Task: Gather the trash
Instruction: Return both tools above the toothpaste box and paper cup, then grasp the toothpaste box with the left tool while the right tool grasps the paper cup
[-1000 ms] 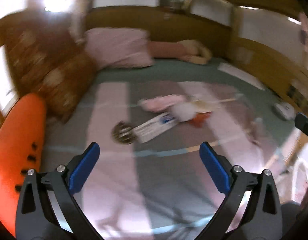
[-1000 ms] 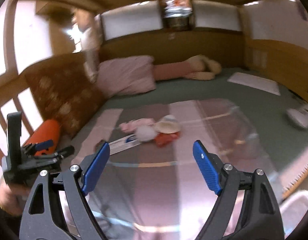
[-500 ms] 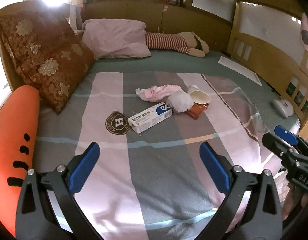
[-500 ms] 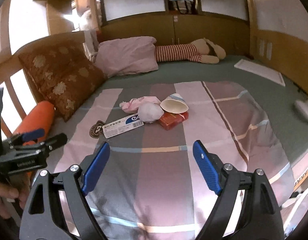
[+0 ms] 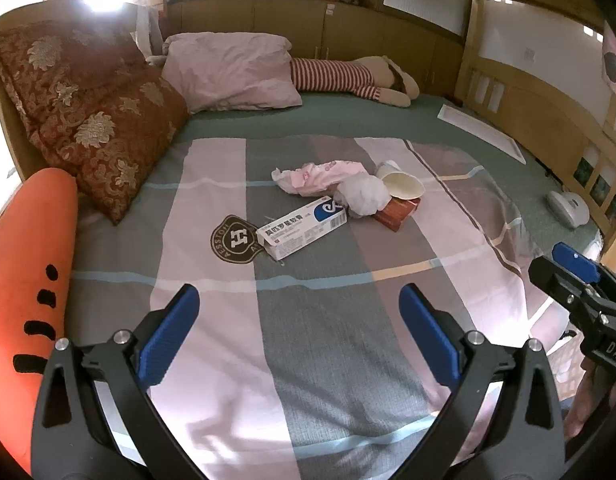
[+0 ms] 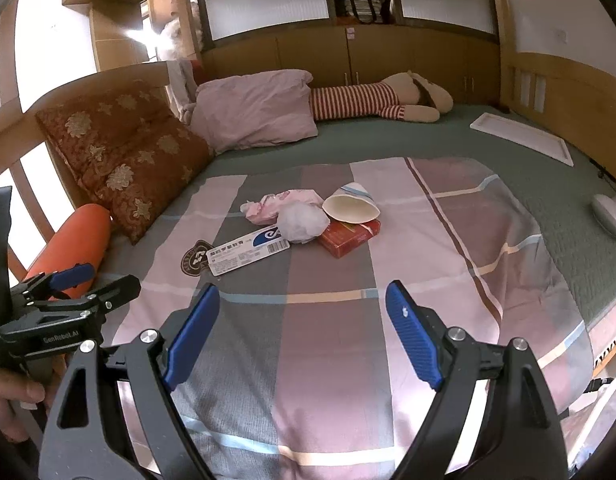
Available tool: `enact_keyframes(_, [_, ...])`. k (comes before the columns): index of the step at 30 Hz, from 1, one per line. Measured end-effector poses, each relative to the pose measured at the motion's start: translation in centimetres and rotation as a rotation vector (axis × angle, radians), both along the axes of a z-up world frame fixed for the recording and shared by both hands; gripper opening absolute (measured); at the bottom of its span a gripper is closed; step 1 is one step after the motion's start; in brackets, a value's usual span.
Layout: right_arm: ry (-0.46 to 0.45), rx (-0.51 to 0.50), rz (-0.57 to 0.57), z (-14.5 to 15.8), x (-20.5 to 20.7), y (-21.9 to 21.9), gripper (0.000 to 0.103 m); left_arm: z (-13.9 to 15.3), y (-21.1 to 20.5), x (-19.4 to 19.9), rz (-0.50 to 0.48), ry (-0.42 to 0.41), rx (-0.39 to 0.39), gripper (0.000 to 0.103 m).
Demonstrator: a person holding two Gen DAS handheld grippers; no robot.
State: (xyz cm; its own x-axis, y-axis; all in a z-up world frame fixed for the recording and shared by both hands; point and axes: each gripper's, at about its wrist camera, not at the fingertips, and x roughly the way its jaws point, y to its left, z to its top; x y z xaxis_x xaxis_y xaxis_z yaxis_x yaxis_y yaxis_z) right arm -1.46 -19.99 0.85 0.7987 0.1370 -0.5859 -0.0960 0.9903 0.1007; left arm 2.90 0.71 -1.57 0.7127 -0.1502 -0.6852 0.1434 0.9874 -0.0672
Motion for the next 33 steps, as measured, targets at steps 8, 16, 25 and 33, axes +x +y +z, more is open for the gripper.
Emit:
enact_keyframes(8, [0.003,-0.036,-0.031,0.3,3.5,-0.8,0.083,-0.9,-0.9,2.8,-0.05,0.012,0.056,0.099])
enact_keyframes(16, [0.141,0.12,-0.135,-2.7,14.3,-4.2,0.083,-4.6,-2.8,9.7,-0.186,0.01,0.137,0.099])
enact_keyframes(25, [0.182,-0.11,-0.197,-8.4,22.8,-4.4,0.083,-9.5,-2.8,16.2,-0.227,0.062,0.179,0.099])
enact_keyframes(33, [0.216,-0.124,-0.202,-11.0,26.9,-5.0,0.056,-12.6,-3.7,19.8,-0.235,0.125,0.162,0.099])
